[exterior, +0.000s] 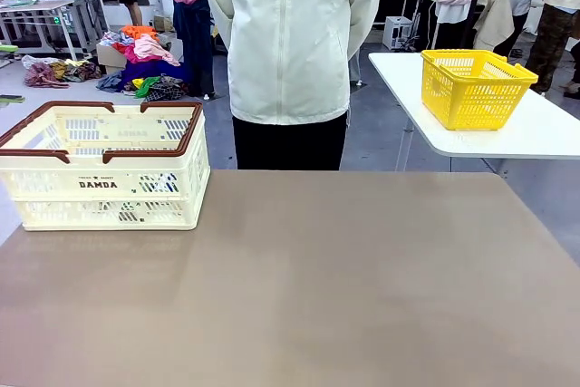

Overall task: Place the drinks into the Shopping basket.
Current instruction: Pick up one drink and place it into the Shopping basket.

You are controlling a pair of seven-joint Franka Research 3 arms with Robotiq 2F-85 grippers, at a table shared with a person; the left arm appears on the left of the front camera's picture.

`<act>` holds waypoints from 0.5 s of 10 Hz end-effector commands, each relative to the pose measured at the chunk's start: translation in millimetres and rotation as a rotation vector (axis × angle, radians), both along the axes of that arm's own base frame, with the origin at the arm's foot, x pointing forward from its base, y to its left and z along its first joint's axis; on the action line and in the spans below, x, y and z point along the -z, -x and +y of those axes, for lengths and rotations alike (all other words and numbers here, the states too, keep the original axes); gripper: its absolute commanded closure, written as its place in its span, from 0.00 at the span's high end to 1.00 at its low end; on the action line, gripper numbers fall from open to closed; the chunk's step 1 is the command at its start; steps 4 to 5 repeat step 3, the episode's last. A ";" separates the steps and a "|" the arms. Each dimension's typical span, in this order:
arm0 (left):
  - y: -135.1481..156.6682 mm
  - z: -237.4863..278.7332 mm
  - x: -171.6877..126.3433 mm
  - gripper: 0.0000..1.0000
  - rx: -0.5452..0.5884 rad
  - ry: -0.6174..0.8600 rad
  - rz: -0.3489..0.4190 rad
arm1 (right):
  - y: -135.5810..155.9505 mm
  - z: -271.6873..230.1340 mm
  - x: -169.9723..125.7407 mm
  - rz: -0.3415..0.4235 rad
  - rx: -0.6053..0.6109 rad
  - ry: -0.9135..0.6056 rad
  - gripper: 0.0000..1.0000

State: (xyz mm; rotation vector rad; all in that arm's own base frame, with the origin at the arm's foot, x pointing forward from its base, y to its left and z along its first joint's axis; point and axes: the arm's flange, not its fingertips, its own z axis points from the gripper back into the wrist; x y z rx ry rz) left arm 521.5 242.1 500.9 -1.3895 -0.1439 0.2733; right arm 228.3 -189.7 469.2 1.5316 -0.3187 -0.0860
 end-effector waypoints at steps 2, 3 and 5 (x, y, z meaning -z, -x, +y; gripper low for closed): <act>4.9 -5.8 0.7 1.00 -0.013 0.010 -0.016 | 0.4 -0.2 -5.6 0.007 0.007 -0.019 1.00; 4.9 -5.8 0.7 1.00 -0.013 0.010 -0.016 | 0.4 -0.2 -5.6 0.007 0.007 -0.019 1.00; 4.9 -5.8 0.7 1.00 -0.013 0.010 -0.016 | 0.4 -0.2 -5.6 0.007 0.007 -0.019 1.00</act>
